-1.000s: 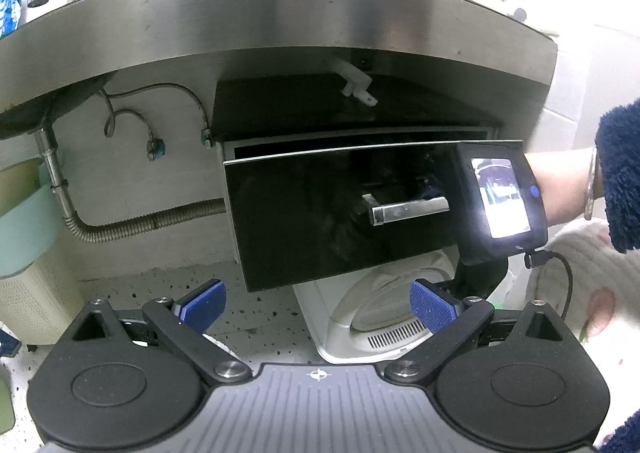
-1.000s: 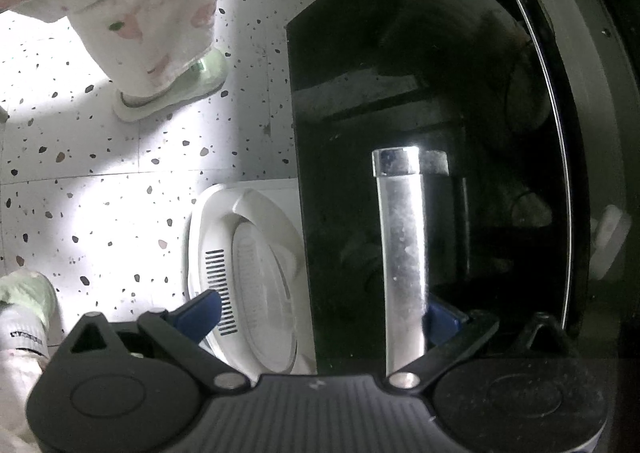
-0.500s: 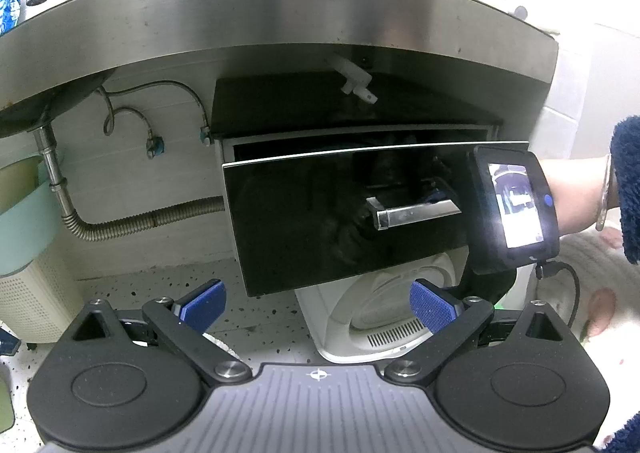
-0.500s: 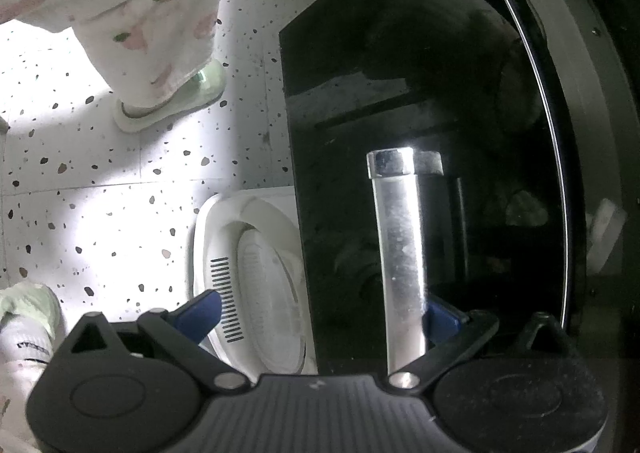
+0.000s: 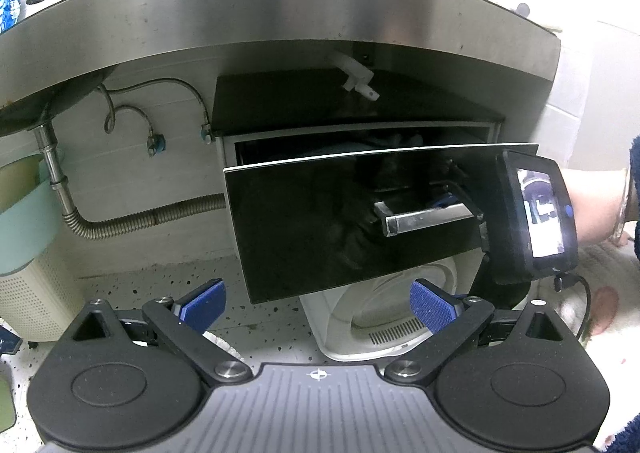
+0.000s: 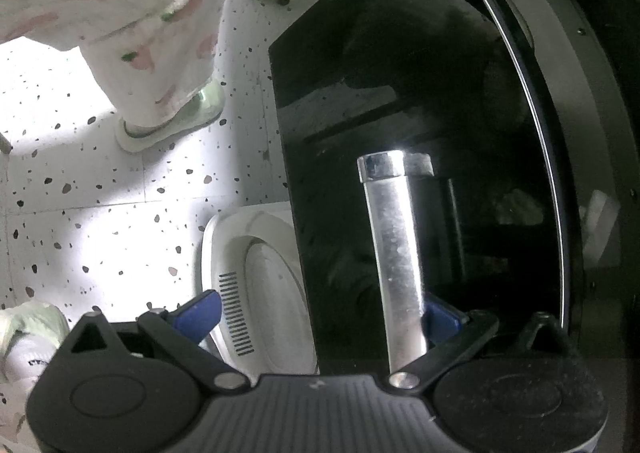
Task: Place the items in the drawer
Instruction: 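Pull the drawer open by its handle with the right gripper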
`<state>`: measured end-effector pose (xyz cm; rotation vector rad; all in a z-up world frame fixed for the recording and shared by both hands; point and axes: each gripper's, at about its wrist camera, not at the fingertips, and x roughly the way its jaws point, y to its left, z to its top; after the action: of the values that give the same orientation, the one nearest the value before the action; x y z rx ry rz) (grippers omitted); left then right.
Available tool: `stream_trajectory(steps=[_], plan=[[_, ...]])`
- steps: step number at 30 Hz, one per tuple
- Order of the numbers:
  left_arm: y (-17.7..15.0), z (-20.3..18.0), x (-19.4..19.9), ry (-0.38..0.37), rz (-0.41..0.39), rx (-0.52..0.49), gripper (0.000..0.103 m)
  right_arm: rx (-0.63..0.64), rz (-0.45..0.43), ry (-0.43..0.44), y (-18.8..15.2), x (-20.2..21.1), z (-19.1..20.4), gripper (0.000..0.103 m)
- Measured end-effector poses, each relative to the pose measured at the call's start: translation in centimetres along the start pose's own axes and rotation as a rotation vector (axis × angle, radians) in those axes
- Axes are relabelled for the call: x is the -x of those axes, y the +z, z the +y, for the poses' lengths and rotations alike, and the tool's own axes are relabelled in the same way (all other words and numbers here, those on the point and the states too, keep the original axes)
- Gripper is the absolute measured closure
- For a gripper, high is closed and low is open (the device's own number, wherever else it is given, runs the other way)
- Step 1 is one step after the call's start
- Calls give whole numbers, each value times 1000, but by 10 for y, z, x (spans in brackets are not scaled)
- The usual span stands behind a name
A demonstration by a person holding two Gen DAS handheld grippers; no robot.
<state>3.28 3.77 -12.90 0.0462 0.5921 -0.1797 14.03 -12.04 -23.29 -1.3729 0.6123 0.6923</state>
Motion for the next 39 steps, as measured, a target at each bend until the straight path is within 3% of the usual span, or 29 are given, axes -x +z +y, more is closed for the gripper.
stream_trajectory(steps=[21, 39], plan=[[-1, -1, -1, 1, 8, -3, 3, 8, -39, -1, -8, 22, 23, 0], [-2, -1, -2, 6, 12, -8, 3, 40, -6, 20, -8, 42, 47, 0]])
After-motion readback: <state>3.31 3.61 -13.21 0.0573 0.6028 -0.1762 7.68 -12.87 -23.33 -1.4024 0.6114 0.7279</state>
